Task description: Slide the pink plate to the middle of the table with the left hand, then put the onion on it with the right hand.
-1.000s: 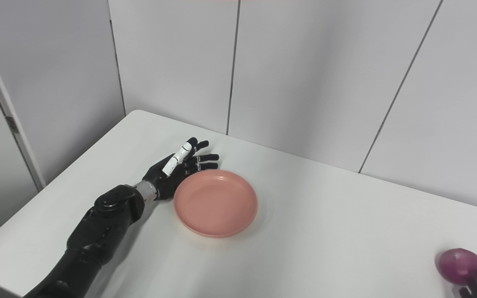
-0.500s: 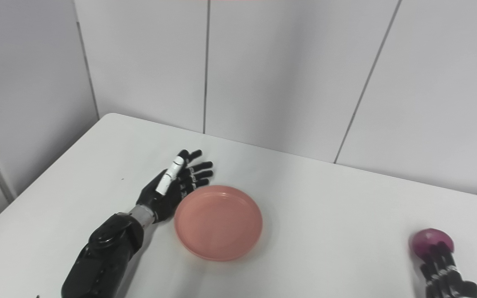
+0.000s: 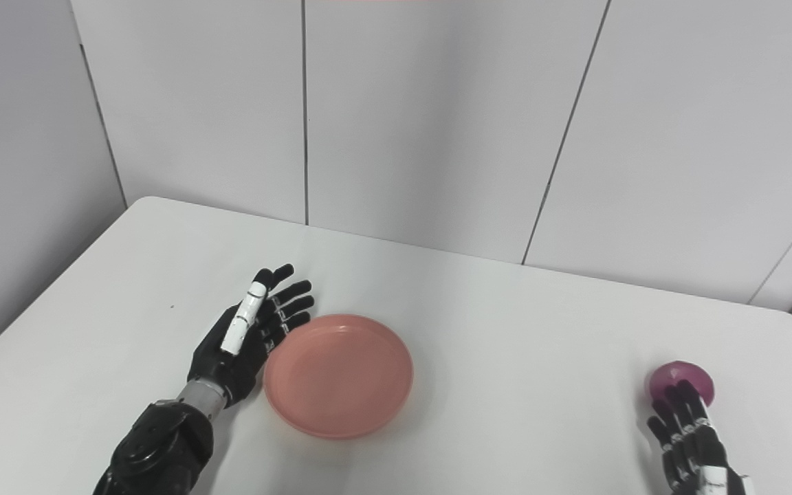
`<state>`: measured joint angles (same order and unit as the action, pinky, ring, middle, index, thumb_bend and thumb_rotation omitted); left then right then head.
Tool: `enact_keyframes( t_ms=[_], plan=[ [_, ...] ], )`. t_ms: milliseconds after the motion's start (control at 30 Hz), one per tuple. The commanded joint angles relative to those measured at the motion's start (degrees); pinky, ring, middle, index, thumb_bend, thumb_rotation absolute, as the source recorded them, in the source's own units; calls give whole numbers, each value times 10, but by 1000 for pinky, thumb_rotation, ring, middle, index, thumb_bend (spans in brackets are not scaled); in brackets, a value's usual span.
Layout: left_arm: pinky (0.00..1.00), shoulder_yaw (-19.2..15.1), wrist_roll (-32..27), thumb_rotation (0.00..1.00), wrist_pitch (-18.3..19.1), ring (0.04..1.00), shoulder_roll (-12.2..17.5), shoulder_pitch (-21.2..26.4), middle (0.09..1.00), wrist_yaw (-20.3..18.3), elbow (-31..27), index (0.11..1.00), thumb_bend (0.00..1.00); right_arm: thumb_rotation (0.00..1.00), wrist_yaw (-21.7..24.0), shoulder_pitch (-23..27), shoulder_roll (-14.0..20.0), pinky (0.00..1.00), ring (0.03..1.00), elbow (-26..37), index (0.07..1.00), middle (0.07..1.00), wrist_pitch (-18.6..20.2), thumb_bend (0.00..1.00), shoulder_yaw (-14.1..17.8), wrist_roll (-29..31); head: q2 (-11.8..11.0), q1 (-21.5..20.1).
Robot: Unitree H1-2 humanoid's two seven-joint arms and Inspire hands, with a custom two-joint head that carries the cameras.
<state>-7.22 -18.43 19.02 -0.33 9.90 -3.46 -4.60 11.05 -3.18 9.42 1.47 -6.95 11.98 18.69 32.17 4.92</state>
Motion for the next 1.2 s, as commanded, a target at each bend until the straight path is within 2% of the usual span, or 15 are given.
enact_keyframes(
  t_ms=[0,167,400,667,900,1167],
  plan=[
    [864,6,0,711,3,837,-11,1,823,5,-26,885,614,893,-3,-31,-30,970,946,-29,959,942,-1,882,-16,2,1,0],
    [861,9,-1,718,23,838,-23,-2,823,20,-48,901,599,899,-4,-30,-32,977,952,-28,966,949,0,879,-18,1,1,1],
    [882,13,-3,765,50,851,-21,8,836,27,-72,930,616,897,-8,-28,-33,982,954,-29,962,952,3,876,-19,5,1,5],
    [879,2,-15,782,64,844,-21,30,828,31,-80,908,608,915,-4,-28,-28,964,952,-34,970,956,-5,850,-18,2,-2,6],
    [841,-8,-24,773,60,832,-18,51,817,31,-82,884,620,909,-6,-25,-31,972,947,-39,967,951,-6,862,-19,-1,-4,4],
    [856,-19,-15,774,31,832,-5,70,811,32,-63,890,647,905,-5,-27,-30,967,945,-37,965,949,-4,869,-19,-1,-3,5]
  ],
)
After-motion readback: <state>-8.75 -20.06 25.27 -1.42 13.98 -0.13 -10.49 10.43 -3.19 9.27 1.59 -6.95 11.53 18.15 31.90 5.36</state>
